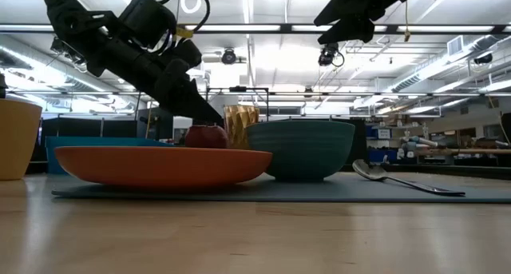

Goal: Arrange a breakfast setting
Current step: Put the red apple on the blue cutting board to the top of the orange plate

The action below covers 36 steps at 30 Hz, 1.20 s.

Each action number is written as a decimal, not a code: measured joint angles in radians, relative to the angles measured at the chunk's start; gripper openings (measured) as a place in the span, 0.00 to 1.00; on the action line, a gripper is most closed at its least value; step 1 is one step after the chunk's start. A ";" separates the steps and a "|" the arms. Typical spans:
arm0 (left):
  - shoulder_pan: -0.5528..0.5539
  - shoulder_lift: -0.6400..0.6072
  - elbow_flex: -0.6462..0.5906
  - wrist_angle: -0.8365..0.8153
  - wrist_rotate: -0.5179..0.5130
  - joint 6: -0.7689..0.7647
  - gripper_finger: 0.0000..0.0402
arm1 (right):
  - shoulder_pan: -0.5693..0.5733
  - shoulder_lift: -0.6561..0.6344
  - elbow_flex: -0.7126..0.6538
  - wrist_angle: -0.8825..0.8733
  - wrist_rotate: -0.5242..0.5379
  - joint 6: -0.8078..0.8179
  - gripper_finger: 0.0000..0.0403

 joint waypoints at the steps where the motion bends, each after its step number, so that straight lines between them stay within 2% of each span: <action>1: 0.000 0.000 0.000 0.000 0.000 0.000 0.06 | 0.000 0.000 0.000 0.000 0.000 -0.002 0.70; 8: 0.002 0.001 0.000 0.003 -0.002 -0.002 0.06 | 0.000 0.000 0.000 -0.001 0.000 -0.005 0.70; 14: 0.002 0.002 0.000 0.009 -0.079 -0.027 0.10 | 0.000 0.000 0.000 -0.001 0.000 -0.005 0.70; 20: 0.002 0.002 0.001 0.009 -0.053 -0.054 0.14 | 0.000 0.000 0.000 -0.002 0.000 -0.005 0.70; 36: 0.002 0.002 0.001 0.017 -0.037 -0.058 0.14 | 0.000 0.000 0.000 -0.008 0.000 -0.002 0.70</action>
